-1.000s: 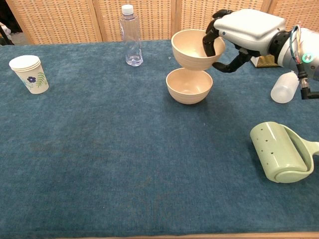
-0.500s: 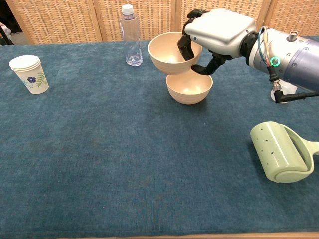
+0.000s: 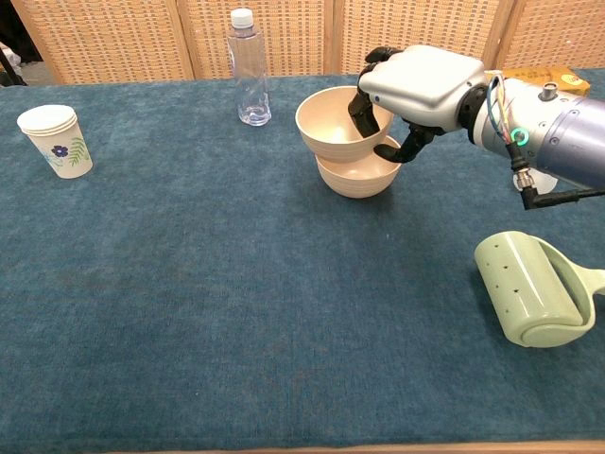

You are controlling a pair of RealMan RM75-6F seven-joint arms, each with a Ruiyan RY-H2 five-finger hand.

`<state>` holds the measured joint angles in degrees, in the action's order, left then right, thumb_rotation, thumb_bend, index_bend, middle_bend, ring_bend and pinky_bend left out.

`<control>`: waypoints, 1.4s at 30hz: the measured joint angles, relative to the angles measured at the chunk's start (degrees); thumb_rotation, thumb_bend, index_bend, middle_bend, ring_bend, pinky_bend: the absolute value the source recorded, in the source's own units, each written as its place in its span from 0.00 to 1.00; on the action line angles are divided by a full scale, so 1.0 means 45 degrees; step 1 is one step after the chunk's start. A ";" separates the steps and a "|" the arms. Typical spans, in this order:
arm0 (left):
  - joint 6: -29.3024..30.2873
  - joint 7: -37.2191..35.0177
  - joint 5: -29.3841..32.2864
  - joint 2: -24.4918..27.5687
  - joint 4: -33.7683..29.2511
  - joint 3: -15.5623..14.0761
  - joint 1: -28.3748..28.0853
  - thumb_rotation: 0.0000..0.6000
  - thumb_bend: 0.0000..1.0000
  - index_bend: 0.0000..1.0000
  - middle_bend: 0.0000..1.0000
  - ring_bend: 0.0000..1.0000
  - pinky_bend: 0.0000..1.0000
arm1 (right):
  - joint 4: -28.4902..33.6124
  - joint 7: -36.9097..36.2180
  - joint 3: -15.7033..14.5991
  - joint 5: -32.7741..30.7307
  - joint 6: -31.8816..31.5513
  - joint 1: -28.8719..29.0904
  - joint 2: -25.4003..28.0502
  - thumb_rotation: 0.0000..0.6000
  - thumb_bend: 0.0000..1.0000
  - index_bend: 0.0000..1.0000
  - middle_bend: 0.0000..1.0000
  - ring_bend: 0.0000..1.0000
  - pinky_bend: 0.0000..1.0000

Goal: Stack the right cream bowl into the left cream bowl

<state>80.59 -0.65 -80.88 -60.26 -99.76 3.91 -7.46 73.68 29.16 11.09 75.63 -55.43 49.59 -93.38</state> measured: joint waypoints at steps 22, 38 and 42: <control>-0.0053 -0.0009 0.0134 -0.0001 -0.0059 0.0017 -0.0012 1.00 0.00 0.00 0.00 0.00 0.00 | -0.0164 -0.0292 -0.0136 -0.0598 0.0418 -0.0044 -0.0098 1.00 0.62 0.39 0.29 0.16 0.00; -0.0049 -0.0007 0.0107 0.0020 -0.0096 -0.0003 -0.0011 1.00 0.00 0.00 0.00 0.00 0.00 | 0.1122 -0.0063 -0.0307 -0.0611 0.0018 -0.0371 0.0609 1.00 0.62 0.02 0.00 0.00 0.00; -0.0015 0.0005 0.0081 0.0010 -0.0120 -0.0014 0.0002 1.00 0.00 0.00 0.00 0.00 0.00 | 0.2345 0.0016 -0.0452 -0.0667 0.0156 -0.0489 0.1346 1.00 0.62 0.00 0.00 0.00 0.00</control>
<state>80.52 -0.63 -80.52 -60.22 -100.30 3.84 -7.45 84.23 29.23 9.05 72.63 -54.73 47.39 -87.33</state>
